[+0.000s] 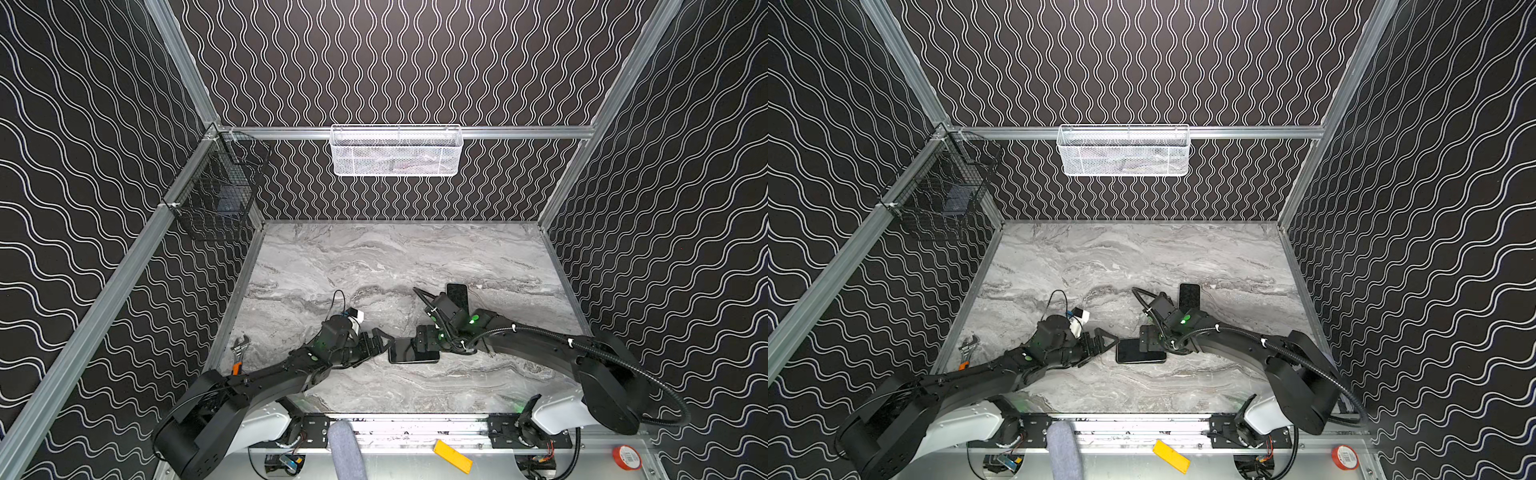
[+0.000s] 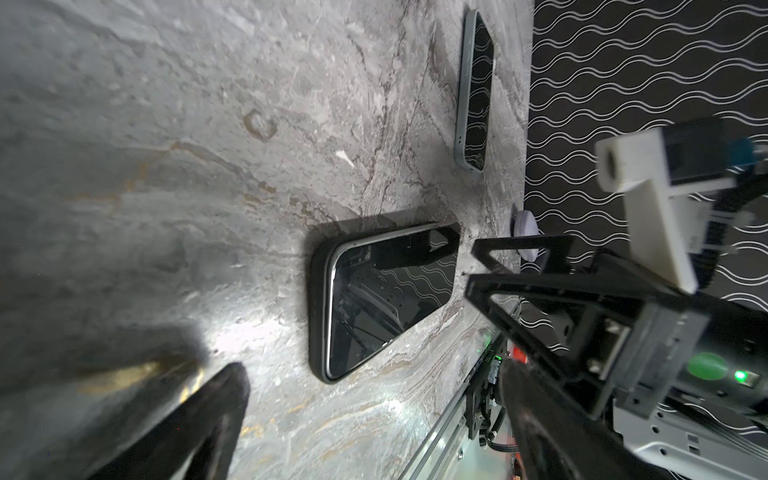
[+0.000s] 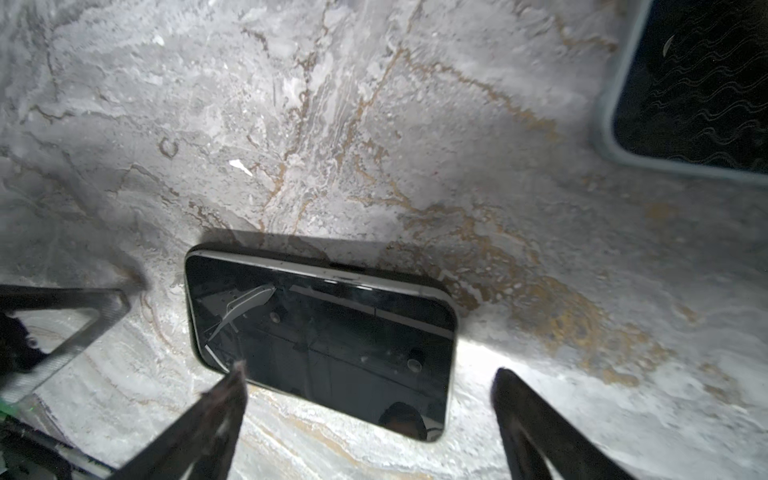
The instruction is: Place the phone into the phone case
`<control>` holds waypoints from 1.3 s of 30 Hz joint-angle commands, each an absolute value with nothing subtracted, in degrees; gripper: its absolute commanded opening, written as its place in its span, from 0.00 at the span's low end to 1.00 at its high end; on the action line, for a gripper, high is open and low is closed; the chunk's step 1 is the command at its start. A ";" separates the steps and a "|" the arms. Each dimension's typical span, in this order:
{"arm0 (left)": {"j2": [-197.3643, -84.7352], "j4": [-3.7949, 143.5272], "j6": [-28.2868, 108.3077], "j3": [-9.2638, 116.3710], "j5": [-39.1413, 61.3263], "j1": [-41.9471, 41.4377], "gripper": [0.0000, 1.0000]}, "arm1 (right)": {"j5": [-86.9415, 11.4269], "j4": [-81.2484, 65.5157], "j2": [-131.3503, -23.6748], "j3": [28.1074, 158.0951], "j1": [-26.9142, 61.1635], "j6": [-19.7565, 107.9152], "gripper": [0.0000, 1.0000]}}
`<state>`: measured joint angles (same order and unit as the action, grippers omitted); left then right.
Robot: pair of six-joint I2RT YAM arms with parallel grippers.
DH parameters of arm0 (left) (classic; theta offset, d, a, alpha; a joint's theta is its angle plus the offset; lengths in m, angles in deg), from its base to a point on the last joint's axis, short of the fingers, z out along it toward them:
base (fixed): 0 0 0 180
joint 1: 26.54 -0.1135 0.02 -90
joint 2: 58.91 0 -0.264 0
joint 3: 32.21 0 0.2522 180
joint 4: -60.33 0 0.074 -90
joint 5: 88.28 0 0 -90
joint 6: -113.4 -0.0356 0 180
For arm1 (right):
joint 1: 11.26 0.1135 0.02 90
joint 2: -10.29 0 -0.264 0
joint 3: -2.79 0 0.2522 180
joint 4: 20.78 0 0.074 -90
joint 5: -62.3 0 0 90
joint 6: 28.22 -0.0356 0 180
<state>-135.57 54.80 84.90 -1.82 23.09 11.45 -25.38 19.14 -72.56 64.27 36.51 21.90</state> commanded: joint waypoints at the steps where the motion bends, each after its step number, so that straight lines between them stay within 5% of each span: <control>1: -137.03 50.40 86.37 -0.91 21.35 13.02 0.98 | -24.18 19.60 -70.22 62.39 35.74 20.12 0.90; 30: -147.50 40.99 90.60 0.56 18.16 18.91 0.98 | -34.13 7.29 -69.63 53.98 33.00 19.59 0.27; 39: -148.68 39.55 90.90 0.39 18.70 19.03 0.98 | -34.54 7.04 -70.59 53.68 32.95 19.73 0.26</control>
